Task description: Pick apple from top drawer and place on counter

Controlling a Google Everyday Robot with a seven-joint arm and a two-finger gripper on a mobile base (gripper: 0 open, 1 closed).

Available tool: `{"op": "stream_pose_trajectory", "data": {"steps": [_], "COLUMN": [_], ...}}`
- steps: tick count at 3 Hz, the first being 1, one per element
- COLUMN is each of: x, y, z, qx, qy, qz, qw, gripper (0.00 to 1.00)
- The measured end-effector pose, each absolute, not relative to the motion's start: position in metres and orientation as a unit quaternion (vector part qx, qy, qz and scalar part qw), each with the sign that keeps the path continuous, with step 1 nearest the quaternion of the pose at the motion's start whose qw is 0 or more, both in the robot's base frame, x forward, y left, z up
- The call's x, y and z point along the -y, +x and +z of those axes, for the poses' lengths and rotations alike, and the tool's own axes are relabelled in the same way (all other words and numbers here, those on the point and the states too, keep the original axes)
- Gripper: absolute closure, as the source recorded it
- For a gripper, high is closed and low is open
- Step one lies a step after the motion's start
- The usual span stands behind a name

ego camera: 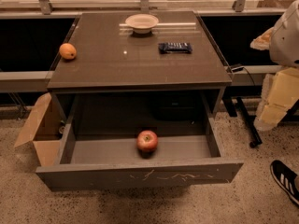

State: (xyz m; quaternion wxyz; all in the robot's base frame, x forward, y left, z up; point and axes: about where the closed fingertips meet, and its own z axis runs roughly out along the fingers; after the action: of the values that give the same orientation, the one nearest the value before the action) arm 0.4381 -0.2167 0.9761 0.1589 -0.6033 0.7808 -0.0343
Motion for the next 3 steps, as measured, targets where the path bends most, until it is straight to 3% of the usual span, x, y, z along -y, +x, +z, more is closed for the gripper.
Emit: {"op": "stream_pose_trajectory", "data": {"steps": [1, 3], "x": [0.217, 0.184], "y": [0.438, 0.457], "z": [0.976, 0.923], "qx": [-0.781, -0.753], "qy": [-0.603, -0.627], "qz": [-0.034, 0.048], "qw": [0.159, 0.196], "gripper": [0.0, 0.0]}}
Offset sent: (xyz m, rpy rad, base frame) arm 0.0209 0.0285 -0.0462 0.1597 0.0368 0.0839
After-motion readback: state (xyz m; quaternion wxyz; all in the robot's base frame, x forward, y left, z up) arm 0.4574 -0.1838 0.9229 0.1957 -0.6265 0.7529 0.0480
